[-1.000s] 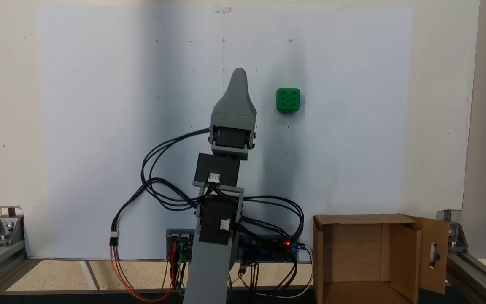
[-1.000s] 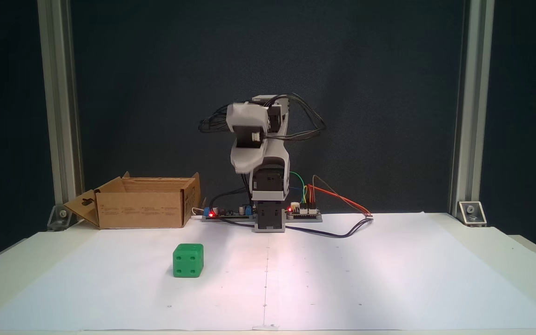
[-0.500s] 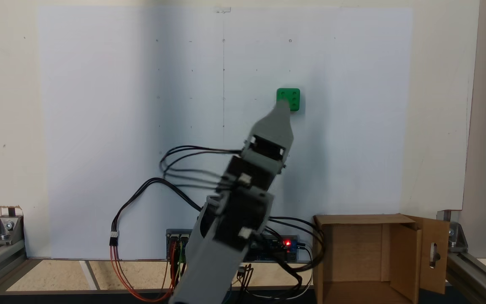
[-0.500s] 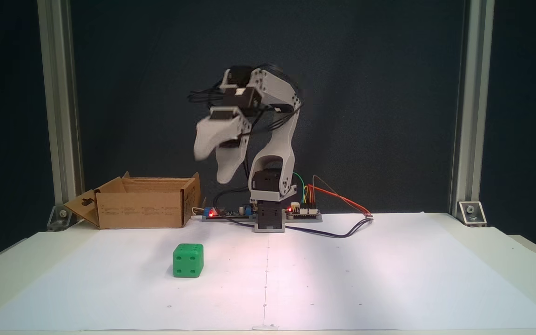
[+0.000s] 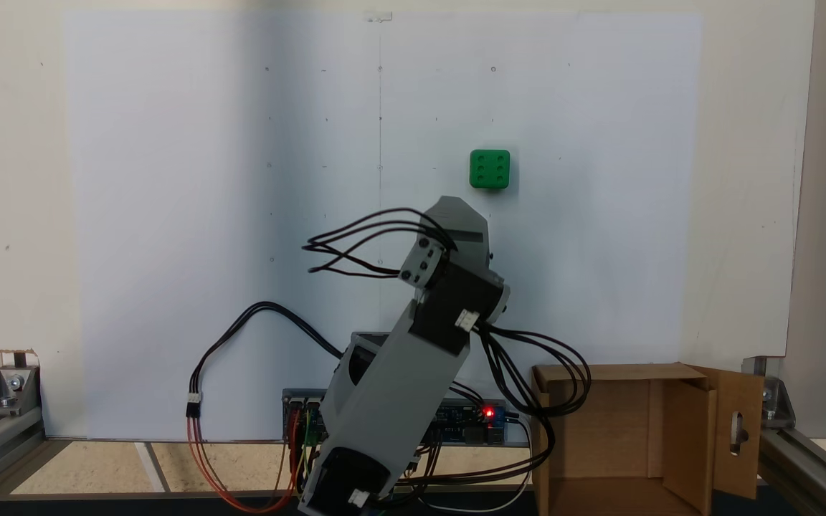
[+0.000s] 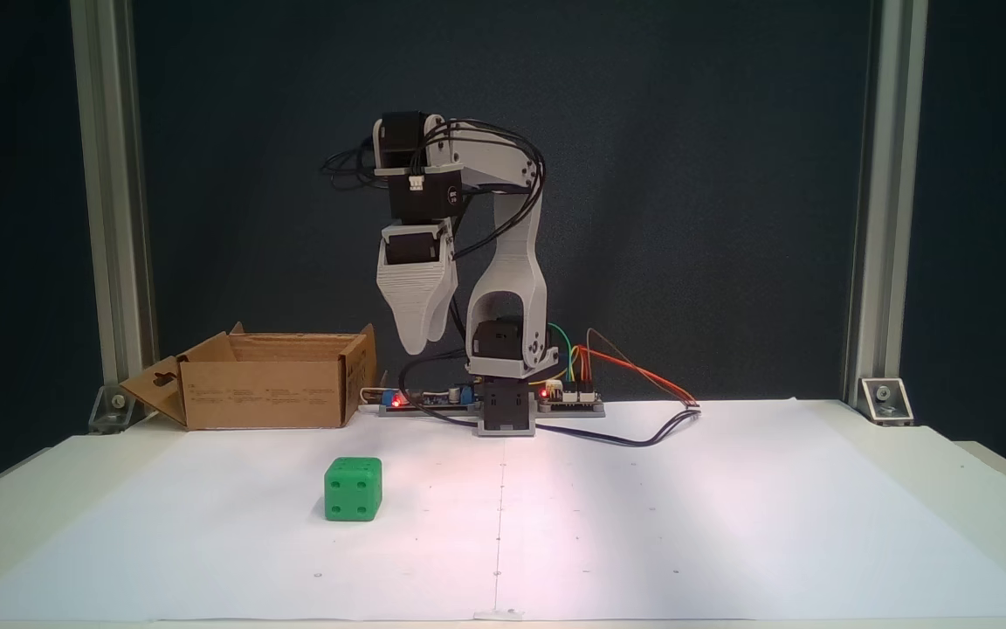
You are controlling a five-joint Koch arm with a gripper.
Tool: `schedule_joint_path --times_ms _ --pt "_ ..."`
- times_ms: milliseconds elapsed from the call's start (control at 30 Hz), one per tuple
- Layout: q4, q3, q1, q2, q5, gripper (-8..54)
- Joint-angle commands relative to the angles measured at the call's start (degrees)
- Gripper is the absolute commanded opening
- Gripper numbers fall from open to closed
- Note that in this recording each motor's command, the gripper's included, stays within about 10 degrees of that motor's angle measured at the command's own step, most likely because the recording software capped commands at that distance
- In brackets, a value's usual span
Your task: Grasp a green dice and put it in the bin.
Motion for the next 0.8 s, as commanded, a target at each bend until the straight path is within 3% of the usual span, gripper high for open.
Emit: schedule_joint_path --times_ms 0,533,767 --pt "9.91 -5.19 -0.62 -2.11 -6.42 46.0" --pt "-0.53 -16.0 1.67 -6.42 -7.21 45.9" --pt "-4.13 -16.0 2.81 -6.59 -0.88 45.5"
